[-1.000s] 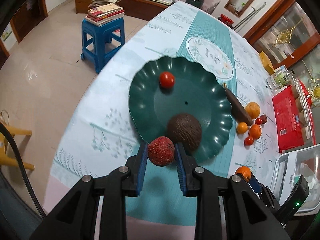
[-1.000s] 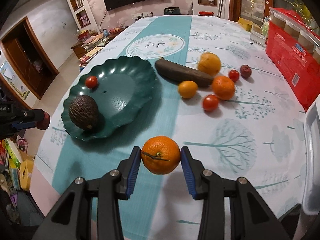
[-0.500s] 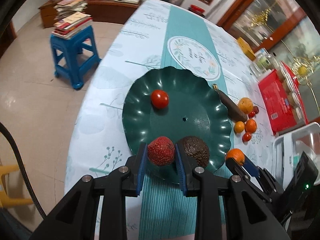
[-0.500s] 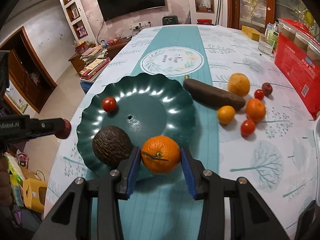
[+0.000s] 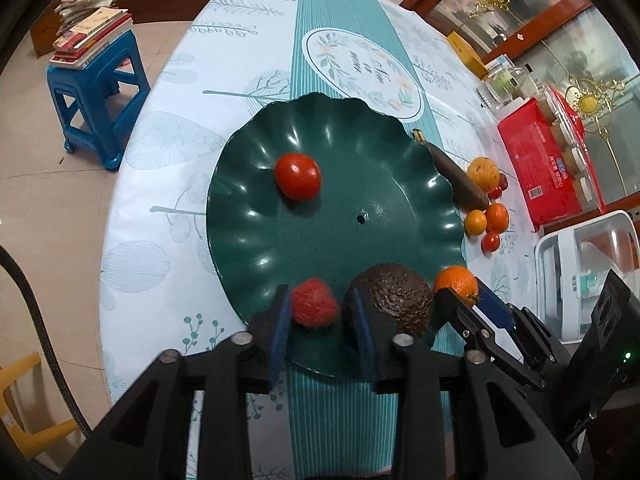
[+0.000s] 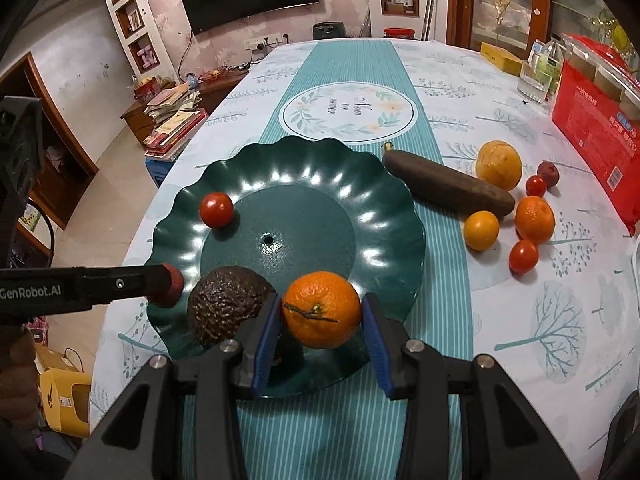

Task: Organize fruits
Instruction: 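Lower the lychee onto the green plate with the left gripper while the right places the mandarin beside it, then grasp the yellow orange with the left gripper while the right gripper grasps the large mandarin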

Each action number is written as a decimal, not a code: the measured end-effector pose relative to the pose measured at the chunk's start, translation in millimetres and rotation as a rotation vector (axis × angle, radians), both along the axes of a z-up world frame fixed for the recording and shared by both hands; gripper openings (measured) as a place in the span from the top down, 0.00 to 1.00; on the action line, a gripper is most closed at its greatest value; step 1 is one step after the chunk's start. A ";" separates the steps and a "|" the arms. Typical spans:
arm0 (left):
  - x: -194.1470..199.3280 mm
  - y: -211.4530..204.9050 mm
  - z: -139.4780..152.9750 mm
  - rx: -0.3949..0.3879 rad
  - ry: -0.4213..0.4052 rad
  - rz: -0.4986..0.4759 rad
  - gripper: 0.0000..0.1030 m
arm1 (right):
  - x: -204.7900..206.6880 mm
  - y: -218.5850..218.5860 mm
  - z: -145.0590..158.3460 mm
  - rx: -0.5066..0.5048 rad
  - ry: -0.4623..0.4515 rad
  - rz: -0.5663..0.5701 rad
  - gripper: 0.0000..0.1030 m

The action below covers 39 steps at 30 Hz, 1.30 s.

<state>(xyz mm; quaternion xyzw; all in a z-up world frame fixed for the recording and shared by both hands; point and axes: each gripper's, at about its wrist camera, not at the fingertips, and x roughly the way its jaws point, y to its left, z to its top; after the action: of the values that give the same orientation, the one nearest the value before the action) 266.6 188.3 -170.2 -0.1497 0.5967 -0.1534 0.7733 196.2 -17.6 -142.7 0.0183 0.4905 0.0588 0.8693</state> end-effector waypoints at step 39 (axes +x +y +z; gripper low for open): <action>-95.0 -101.2 60.5 0.112 -0.060 -0.094 0.33 | -109.9 -129.4 24.4 0.136 0.007 -0.175 0.51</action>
<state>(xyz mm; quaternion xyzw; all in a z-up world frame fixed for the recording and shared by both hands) 171.6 87.2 -109.7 -0.0733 0.5874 -0.1605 0.7898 86.4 -147.0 -118.3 0.1202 0.4851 0.0157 0.8660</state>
